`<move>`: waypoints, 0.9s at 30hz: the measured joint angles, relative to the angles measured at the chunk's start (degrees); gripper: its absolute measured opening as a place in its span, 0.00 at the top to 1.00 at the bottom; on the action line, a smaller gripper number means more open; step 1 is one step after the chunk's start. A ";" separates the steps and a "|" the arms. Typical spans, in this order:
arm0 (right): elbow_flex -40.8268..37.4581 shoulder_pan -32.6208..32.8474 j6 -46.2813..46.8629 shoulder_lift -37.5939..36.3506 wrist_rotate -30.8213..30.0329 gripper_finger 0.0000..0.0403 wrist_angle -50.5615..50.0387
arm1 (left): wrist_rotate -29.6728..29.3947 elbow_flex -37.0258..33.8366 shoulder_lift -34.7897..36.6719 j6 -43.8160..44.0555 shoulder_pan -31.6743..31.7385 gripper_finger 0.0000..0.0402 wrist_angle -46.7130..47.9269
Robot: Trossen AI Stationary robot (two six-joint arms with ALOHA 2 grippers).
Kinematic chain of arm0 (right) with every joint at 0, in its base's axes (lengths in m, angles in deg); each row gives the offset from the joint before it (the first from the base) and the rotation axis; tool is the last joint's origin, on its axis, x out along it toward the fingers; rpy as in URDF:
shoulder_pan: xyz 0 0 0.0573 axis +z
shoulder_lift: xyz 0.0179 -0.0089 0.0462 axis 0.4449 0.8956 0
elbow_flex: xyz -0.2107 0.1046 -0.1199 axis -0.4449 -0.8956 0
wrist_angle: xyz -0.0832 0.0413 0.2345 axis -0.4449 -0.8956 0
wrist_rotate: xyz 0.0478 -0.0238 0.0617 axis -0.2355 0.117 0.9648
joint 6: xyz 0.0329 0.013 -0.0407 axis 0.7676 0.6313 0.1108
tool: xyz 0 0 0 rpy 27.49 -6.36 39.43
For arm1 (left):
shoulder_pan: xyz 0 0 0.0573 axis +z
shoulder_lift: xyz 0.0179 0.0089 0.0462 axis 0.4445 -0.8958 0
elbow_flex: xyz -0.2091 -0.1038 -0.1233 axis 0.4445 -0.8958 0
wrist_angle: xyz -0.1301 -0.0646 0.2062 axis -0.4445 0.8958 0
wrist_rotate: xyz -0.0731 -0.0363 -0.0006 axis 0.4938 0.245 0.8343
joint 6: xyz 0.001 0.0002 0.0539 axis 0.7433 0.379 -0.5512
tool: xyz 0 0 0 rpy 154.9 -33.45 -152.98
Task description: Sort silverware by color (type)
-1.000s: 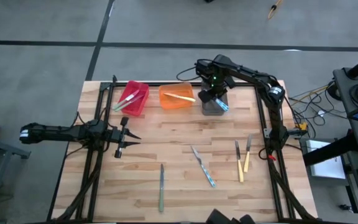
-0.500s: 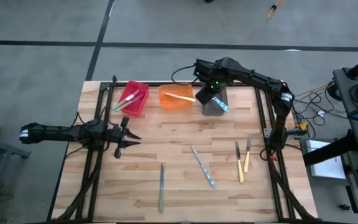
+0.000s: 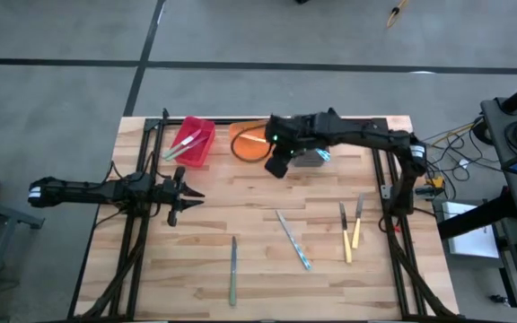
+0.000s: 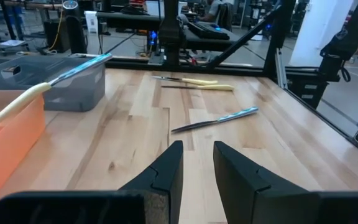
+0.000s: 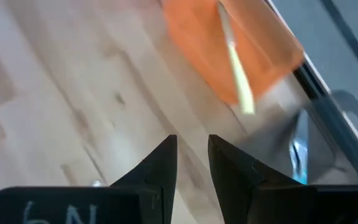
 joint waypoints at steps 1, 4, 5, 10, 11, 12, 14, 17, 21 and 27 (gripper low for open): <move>-0.24 1.16 -0.04 0.00 -0.62 0.79 1.08 | -0.02 0.01 0.00 0.00 0.00 0.82 0.00; -1.34 4.65 -0.61 0.00 -2.27 0.79 4.62 | -0.06 0.02 0.00 0.40 0.00 0.82 0.00; -1.83 5.74 -0.83 0.00 -2.68 0.78 5.89 | -0.07 0.02 0.00 0.77 0.00 0.82 0.00; -5.52 10.07 -2.25 0.00 -3.00 0.78 12.45 | -0.09 0.02 0.00 2.44 0.00 0.82 0.00; -6.41 10.73 -2.28 0.00 -3.00 0.79 13.88 | -0.09 0.02 0.00 2.60 0.00 0.82 0.00; -7.30 11.36 -2.31 0.00 -3.02 0.79 15.35 | -0.09 0.01 0.00 2.79 0.00 0.82 0.00; -8.90 12.39 -2.38 0.00 -3.01 0.80 17.34 | -0.09 0.01 0.00 2.88 0.00 0.82 0.00; -11.82 13.67 -2.40 0.00 -3.03 0.81 20.61 | -0.09 0.01 0.00 3.00 0.00 0.82 0.00; -16.14 14.78 -2.23 0.00 -3.03 0.80 24.54 | -0.09 0.02 0.00 4.17 0.00 0.82 0.00; -22.98 15.24 0.71 0.00 -3.01 0.78 30.89 | -0.09 0.00 -0.04 7.62 0.00 0.82 0.00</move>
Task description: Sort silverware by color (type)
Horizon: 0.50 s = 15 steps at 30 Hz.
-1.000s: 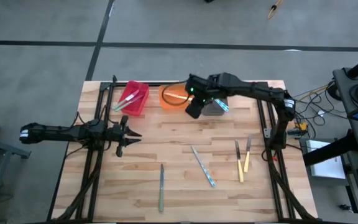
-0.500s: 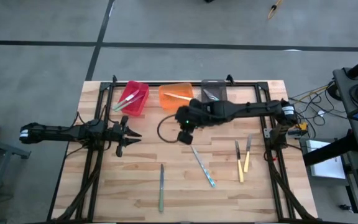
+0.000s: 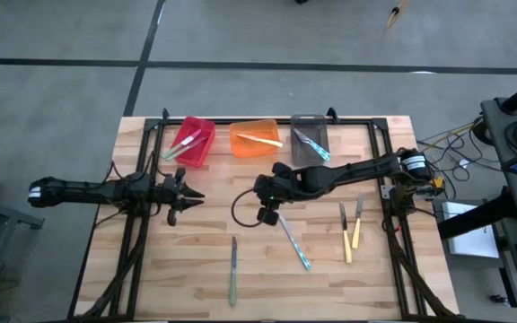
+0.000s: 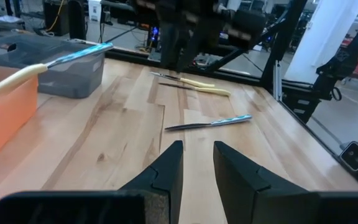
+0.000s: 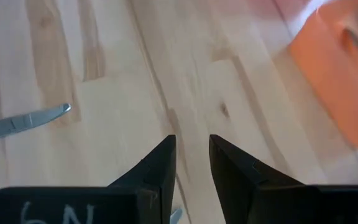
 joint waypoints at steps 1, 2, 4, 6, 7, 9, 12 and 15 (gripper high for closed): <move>-1.16 0.04 0.43 0.00 -0.02 0.78 1.04 | -0.01 0.00 0.00 0.59 0.00 0.82 0.00; -2.34 0.06 0.67 0.00 -0.02 0.77 2.03 | -0.02 0.02 0.00 1.14 0.00 0.82 0.00; -4.59 0.15 1.95 -0.02 0.00 0.77 4.19 | -0.02 0.02 -0.02 2.23 0.00 0.82 0.00; -6.73 0.30 2.70 -0.04 0.00 0.78 6.22 | -0.59 0.01 -0.02 3.42 -0.01 0.82 0.01; -7.64 0.42 3.04 -0.07 0.01 0.78 7.11 | -1.08 0.02 -0.02 4.00 0.00 0.82 0.00; -9.35 0.55 3.16 -0.11 0.03 0.79 8.66 | -1.83 0.00 -0.02 4.84 0.00 0.82 0.00; -11.07 0.68 3.53 -0.11 0.05 0.80 10.20 | -2.80 0.00 -0.02 5.61 0.00 0.82 0.02; -11.60 0.69 4.09 -0.11 0.02 0.81 10.35 | -3.85 0.00 -0.02 5.99 0.00 0.82 0.00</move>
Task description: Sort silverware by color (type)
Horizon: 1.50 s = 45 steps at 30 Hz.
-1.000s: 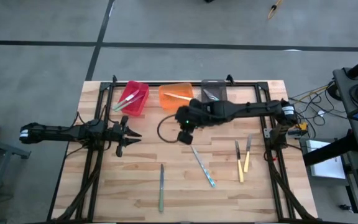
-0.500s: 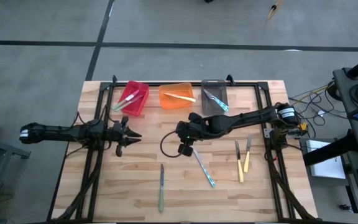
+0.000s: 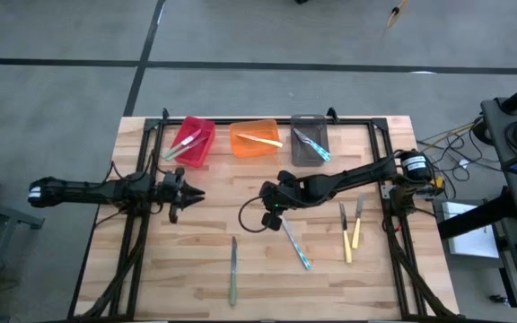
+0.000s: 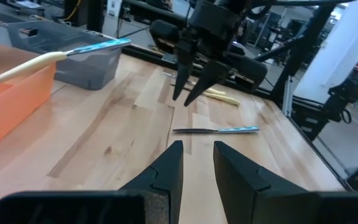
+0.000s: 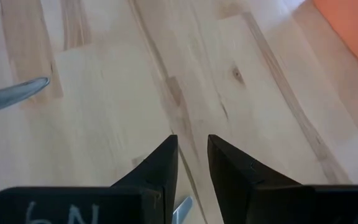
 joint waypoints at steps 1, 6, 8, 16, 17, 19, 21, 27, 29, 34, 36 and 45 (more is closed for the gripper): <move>-0.07 0.00 0.01 0.00 0.00 0.81 0.13 | -0.37 0.00 0.00 0.21 -0.02 0.82 0.00; -0.13 -0.02 -0.03 0.00 0.00 0.79 1.39 | -0.59 0.02 0.00 0.34 0.00 0.82 0.00; -0.13 -0.02 -0.04 0.00 0.00 0.79 1.49 | -0.60 0.01 0.00 0.32 -0.01 0.82 0.00; -0.13 -0.02 -0.07 1.45 0.00 0.79 4.75 | -0.63 0.01 -0.03 0.31 0.00 0.82 0.00; -0.13 -0.02 -0.09 1.68 0.00 0.80 5.34 | -0.63 0.00 -0.02 0.31 0.00 0.82 0.00; -0.13 -0.02 -0.09 2.08 0.00 0.80 5.95 | -0.66 0.00 -0.04 0.10 0.00 0.82 0.00; -0.13 -0.03 -0.11 2.58 -0.02 0.81 6.43 | -0.66 0.00 -0.11 -0.03 0.00 0.82 0.01; -0.13 -0.04 -1.05 3.84 -0.02 0.79 8.83 | -2.26 0.00 -0.13 -0.24 0.00 0.82 0.00; -0.13 -0.04 -1.76 4.55 -0.03 0.79 10.50 | -3.10 0.02 -0.33 -0.79 0.00 0.82 0.02; -0.13 -0.04 -2.51 5.93 -0.02 0.78 12.98 | -3.29 0.00 -0.72 -2.44 0.00 0.82 0.07; -0.13 -0.04 -2.51 6.41 -0.02 0.79 13.19 | -3.61 0.01 -0.93 -2.51 0.00 0.82 0.04; -0.13 -0.04 -2.70 6.73 -0.03 0.82 13.08 | -3.67 0.02 -1.20 -3.34 0.00 0.82 0.04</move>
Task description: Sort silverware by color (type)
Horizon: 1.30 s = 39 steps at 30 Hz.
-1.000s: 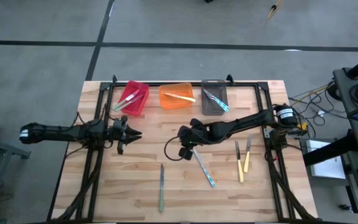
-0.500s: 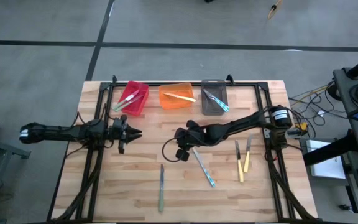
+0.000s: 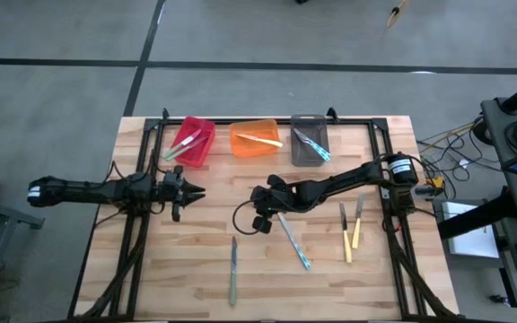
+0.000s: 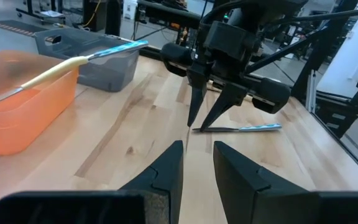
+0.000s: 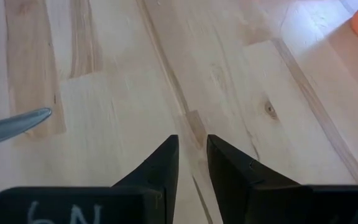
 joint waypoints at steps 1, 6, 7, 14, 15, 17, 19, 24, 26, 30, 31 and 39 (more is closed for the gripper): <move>0.00 0.00 -0.07 0.00 -0.01 0.82 -0.01 | -0.02 -0.01 -0.02 -0.22 0.00 0.82 0.00; 0.00 0.00 -1.24 0.00 0.00 0.81 -0.01 | -0.02 -0.02 -0.07 -0.45 -0.02 0.82 -0.02; 0.03 0.00 -0.92 0.00 0.00 0.80 -0.03 | -0.02 0.00 -0.07 -0.45 -0.01 0.82 -0.02; 1.68 0.00 -0.73 -0.02 0.01 0.78 0.56 | -0.76 -0.02 -0.09 -1.75 -0.01 0.82 -0.04; 1.86 0.00 0.37 -0.02 0.01 0.78 0.63 | -1.42 -0.02 -0.09 -1.76 -0.01 0.82 -0.04; 2.08 -0.02 3.55 -0.02 0.02 0.77 1.05 | -2.82 0.00 -0.09 -1.76 0.00 0.82 -0.04; 2.48 -0.15 5.85 -0.02 0.06 0.77 1.04 | -3.45 -0.02 -0.09 -1.76 0.00 0.82 -0.04; 4.27 -0.17 9.55 -0.02 5.24 0.77 -3.37 | -3.48 -0.01 -0.09 -1.92 -0.02 0.82 -0.04; 5.19 -0.15 11.09 -0.03 10.30 0.77 -6.01 | -3.48 0.00 -0.09 -1.92 -0.01 0.82 -0.04; 6.53 0.02 15.80 -0.07 18.52 0.76 -12.59 | -3.48 0.01 -0.09 -1.92 -0.02 0.82 -0.04; 6.95 0.13 17.22 -0.07 20.60 0.76 -15.29 | -3.48 -0.01 -0.09 -1.92 -0.02 0.82 -0.05; 9.90 2.35 29.53 -0.07 23.96 0.77 -38.50 | -3.45 -0.01 -0.09 -1.92 -0.02 0.82 -0.04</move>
